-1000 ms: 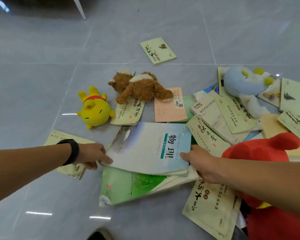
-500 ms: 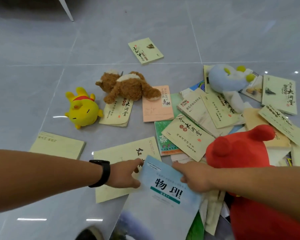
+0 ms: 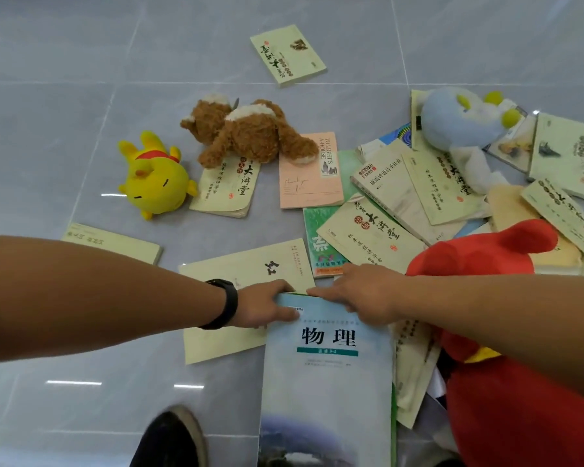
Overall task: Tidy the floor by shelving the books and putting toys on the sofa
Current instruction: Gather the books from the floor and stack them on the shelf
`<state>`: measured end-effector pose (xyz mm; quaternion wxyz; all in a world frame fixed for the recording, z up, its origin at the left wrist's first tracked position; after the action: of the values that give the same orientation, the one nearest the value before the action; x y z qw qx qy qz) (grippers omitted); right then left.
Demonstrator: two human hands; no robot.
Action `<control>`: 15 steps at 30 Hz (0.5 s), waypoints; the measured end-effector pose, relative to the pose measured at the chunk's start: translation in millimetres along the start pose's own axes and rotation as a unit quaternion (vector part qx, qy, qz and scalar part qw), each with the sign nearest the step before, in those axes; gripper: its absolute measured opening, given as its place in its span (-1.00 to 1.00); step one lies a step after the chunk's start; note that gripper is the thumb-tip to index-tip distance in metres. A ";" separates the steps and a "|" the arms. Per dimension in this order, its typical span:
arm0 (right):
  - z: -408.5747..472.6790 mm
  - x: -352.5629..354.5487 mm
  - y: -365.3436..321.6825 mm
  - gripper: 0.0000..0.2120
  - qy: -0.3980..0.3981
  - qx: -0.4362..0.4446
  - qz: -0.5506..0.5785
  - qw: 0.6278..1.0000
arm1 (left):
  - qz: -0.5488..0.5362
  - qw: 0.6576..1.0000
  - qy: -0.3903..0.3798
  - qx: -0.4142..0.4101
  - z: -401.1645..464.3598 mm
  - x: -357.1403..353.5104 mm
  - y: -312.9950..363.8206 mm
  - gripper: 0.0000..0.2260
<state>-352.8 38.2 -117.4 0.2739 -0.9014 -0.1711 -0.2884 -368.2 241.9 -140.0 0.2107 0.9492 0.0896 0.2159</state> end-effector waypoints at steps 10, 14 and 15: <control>10.4 3.0 -1.0 -0.63 0.047 -0.031 -0.110 0.992 | 0.350 0.936 -0.027 -0.009 -2.0 9.8 -1.9 -0.63; 20.1 8.3 -5.8 -0.41 0.075 -0.039 -0.148 0.985 | 0.411 0.911 -0.033 0.002 -8.8 11.9 -2.1 -0.54; 22.7 7.4 -6.7 -0.36 0.069 -0.044 -0.156 0.984 | 0.418 0.908 -0.032 0.002 -9.4 11.9 -2.9 -0.53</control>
<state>-340.5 58.1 -125.8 0.1964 -0.8526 -0.2777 -0.3968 -362.1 251.0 -129.1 0.1015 0.9065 -0.3219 0.2537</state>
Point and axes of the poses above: each hand's wrist, its own z-axis towards the middle knuckle, its own x-axis out of the back of the hand, y = z × x, the point moved 3 cm from there along z, towards the middle knuckle, and after that the axes turned 15 degrees about z, right-handed, at the moved point
